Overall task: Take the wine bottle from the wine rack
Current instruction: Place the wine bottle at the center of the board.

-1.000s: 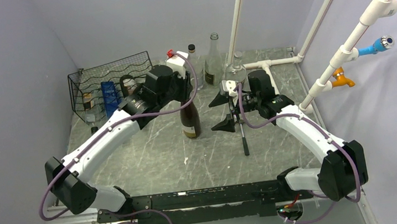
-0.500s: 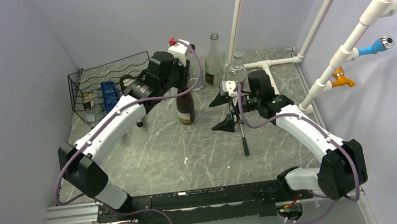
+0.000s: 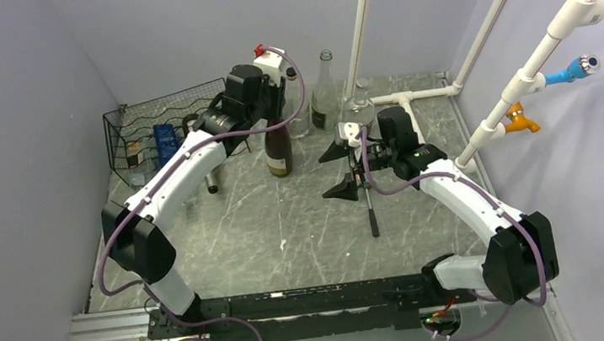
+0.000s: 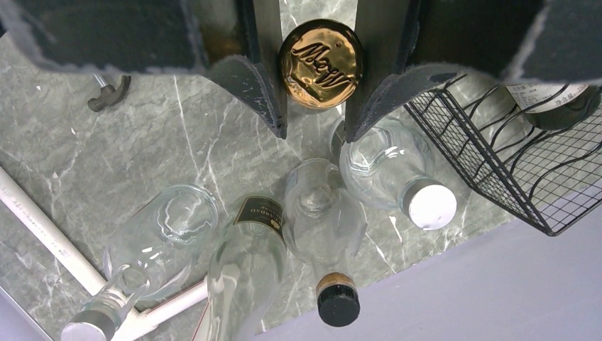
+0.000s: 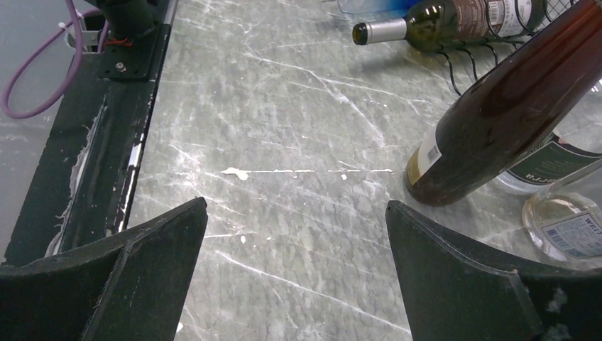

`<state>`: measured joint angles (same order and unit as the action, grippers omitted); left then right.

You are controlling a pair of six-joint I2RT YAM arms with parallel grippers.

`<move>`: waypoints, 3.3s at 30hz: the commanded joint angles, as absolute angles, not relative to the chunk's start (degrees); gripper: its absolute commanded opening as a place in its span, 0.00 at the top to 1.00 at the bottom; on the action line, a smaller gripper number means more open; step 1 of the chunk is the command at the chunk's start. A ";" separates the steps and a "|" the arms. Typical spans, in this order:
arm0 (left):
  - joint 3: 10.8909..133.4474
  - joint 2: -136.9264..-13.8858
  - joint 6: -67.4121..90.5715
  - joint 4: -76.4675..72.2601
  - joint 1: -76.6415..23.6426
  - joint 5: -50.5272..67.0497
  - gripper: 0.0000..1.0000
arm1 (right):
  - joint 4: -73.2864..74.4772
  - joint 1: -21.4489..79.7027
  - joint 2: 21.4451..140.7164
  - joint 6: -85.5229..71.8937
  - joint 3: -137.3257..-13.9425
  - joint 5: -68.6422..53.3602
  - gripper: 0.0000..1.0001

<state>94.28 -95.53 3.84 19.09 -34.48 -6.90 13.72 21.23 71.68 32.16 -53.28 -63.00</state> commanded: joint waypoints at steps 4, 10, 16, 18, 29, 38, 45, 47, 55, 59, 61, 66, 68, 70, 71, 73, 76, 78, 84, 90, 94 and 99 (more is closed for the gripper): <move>103.93 -94.58 2.25 2.39 -33.34 -6.44 1.00 | 12.44 20.63 71.51 33.40 -52.91 -63.72 0.00; 105.71 -95.94 1.85 2.47 -32.59 -6.50 1.00 | 12.48 20.57 71.52 33.49 -52.83 -63.81 0.00; 106.26 -96.90 1.32 2.53 -32.13 -6.84 1.00 | 12.43 20.48 71.59 33.51 -52.82 -63.81 0.00; 106.30 -97.15 1.07 2.65 -32.00 -7.06 1.00 | 12.48 20.48 71.56 33.49 -52.82 -63.88 0.00; 104.86 -97.72 1.63 3.05 -31.73 -8.99 0.83 | 12.47 20.30 71.56 33.50 -52.74 -63.98 0.00; 104.19 -97.43 3.13 3.76 -31.73 -9.52 0.59 | 12.35 20.21 71.59 33.49 -52.73 -64.04 0.00; 104.70 -96.84 4.16 4.72 -31.73 -9.63 0.42 | 12.48 20.13 71.59 33.49 -52.73 -64.27 0.00; 104.61 -96.37 4.45 4.96 -31.73 -9.93 0.37 | 12.47 20.13 71.62 33.49 -52.73 -64.33 0.00; 101.78 -91.97 5.48 4.66 -31.68 -9.54 0.09 | 12.98 20.03 71.59 34.07 -52.82 -64.57 0.00; 99.21 -88.63 5.87 4.89 -31.73 -8.33 0.01 | 13.35 19.87 71.68 34.60 -52.82 -64.92 0.00; 97.80 -87.02 6.18 5.21 -31.68 -7.74 0.00 | 13.36 19.86 71.70 34.60 -52.82 -64.99 0.00; 93.77 -82.28 8.19 6.12 -31.49 -5.87 0.00 | 14.03 19.73 71.79 35.41 -52.82 -65.44 0.00; 92.26 -80.51 9.04 6.68 -31.39 -4.98 0.00 | 14.63 19.69 71.76 36.19 -52.82 -65.77 0.00; 90.70 -78.80 9.73 7.12 -31.29 -4.20 0.01 | 14.76 19.56 71.79 36.60 -52.67 -66.00 0.00; 89.90 -77.84 9.99 7.34 -31.29 -3.92 0.00 | 14.83 19.52 71.79 36.76 -52.65 -66.12 0.00; 87.62 -75.96 10.34 7.55 -31.29 -3.43 0.00 | 15.05 19.50 71.73 37.23 -52.56 -66.18 0.00; 84.36 -73.00 10.74 7.69 -31.27 -3.08 0.00 | 15.44 19.35 71.76 37.77 -52.56 -66.22 0.00; 82.50 -71.20 11.13 7.97 -31.20 -3.06 0.01 | 15.76 19.25 71.79 38.28 -52.48 -66.33 0.00; 77.68 -66.68 11.66 8.91 -31.20 -2.97 0.00 | 16.47 18.99 72.04 39.84 -52.21 -66.55 0.00; 73.21 -62.84 12.60 9.53 -31.20 -3.42 0.00 | 16.74 18.73 72.32 40.49 -52.03 -66.66 0.00; 70.79 -61.04 13.07 10.81 -31.20 -4.23 0.00 | 16.94 18.39 72.45 40.83 -51.98 -66.77 0.00; 67.55 -58.73 13.66 11.83 -31.06 -5.45 0.01 | 17.05 18.11 72.68 41.15 -51.86 -67.01 0.00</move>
<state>69.25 -61.17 12.16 11.90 -31.40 -4.34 17.19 18.55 72.42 39.46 -52.27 -63.90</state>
